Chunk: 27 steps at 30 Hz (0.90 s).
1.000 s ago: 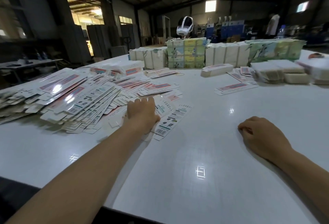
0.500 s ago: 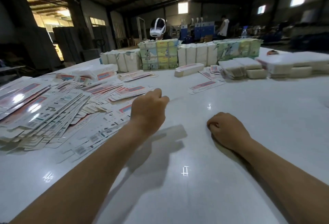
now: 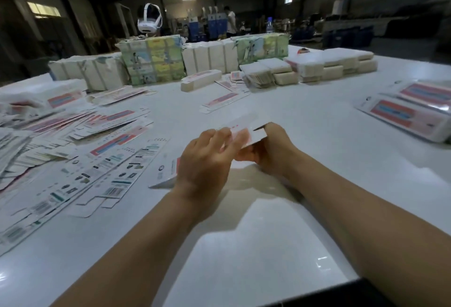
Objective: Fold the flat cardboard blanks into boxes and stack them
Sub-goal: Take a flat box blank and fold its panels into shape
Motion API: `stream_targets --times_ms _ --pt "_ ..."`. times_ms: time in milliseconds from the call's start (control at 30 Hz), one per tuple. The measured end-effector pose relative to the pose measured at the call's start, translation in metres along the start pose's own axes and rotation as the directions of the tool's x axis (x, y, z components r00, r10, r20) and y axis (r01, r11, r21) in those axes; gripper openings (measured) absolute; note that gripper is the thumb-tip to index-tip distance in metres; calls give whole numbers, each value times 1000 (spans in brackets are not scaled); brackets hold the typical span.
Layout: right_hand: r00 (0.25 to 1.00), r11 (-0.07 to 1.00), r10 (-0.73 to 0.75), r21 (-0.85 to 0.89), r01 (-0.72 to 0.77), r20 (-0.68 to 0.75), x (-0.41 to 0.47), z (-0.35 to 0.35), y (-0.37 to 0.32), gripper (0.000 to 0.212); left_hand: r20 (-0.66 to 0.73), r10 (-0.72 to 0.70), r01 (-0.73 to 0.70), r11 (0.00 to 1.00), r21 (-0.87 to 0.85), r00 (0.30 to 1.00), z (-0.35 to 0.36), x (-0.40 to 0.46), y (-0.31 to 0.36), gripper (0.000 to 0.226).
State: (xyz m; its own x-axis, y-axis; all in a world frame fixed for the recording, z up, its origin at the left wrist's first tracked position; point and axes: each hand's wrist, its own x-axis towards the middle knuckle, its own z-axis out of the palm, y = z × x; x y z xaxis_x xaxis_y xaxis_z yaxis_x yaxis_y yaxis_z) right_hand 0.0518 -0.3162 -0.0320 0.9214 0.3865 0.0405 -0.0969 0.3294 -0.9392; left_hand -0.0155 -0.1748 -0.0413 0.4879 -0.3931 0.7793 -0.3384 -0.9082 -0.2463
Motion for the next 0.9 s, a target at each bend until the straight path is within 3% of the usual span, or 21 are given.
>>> stream_targets --times_ms 100,200,333,533,667,900 --pt "991 985 52 156 -70 121 1 -5 -6 53 -11 -44 43 997 -67 999 3 1 -1 38" --pt "981 979 91 163 -119 170 -1 -12 -11 77 35 -66 72 981 -183 997 2 2 -2 36" --pt "975 982 44 169 -82 218 -5 -17 -14 62 159 -176 213 942 -259 971 -5 -1 -6 41" --pt "994 992 -100 -67 102 40 -7 -10 -9 29 271 -184 269 907 -323 945 -9 -2 -9 38" --pt "989 980 -60 -180 84 132 -10 -10 -9 30 261 -209 277 926 -257 942 -9 -3 -14 46" --pt "954 992 90 -108 -61 286 -13 -8 -7 46 277 -135 200 954 -222 951 -16 0 -18 70"
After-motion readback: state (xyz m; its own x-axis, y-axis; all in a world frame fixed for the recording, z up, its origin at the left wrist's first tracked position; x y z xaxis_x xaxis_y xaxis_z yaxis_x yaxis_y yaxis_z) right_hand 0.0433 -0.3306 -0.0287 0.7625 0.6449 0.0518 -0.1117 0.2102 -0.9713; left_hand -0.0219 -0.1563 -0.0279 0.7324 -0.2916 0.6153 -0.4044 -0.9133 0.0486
